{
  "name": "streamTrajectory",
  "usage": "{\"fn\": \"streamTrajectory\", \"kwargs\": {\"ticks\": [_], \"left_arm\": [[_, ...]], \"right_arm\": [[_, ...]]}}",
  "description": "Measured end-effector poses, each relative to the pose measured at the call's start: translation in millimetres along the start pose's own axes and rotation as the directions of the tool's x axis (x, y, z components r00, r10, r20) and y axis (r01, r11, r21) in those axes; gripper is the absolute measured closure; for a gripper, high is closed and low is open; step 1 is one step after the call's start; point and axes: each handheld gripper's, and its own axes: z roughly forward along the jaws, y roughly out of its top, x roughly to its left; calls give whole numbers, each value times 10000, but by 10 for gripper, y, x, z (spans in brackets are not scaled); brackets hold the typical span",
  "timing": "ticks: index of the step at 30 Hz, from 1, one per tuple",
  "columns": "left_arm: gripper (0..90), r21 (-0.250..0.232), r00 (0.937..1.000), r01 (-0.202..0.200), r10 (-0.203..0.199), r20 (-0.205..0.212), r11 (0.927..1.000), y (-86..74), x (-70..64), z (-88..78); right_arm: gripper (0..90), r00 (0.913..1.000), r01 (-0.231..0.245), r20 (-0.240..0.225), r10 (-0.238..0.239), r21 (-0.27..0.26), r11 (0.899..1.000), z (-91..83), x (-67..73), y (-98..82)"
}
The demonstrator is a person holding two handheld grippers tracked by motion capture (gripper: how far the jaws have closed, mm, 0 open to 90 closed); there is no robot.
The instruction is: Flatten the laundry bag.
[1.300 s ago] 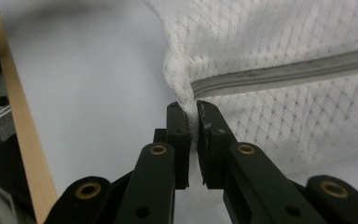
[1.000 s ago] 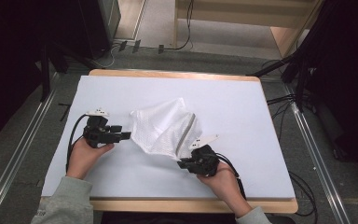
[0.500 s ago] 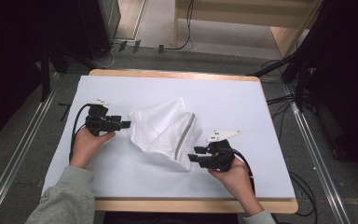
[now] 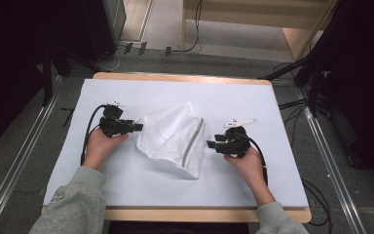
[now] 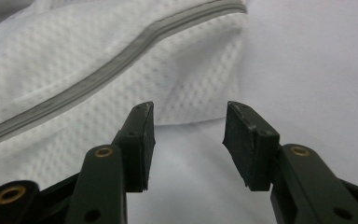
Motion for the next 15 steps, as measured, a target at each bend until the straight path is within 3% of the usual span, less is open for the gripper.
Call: {"fn": "streamTrajectory", "kwargs": {"ticks": [2, 5, 9, 15], "left_arm": [[719, 131, 9996, 218, -221, 202, 9997, -9, 21, 10], [881, 77, 9992, 243, -245, 325, 9997, -20, 20, -23], [900, -344, 9978, 384, -364, 556, 9987, -22, 20, -161], [900, -580, 9987, 357, -335, 376, 9977, -89, 26, -325]], "right_arm": [[530, 9999, -104, 69, 104, 62, 9999, 27, -54, 17], [529, 9995, -223, 207, 222, 81, 9997, 65, -114, 40], [532, 9991, -255, 337, 254, 34, 9997, 82, -160, 68], [552, 9988, -289, 389, 296, -165, 9994, 79, -166, 106]]}}
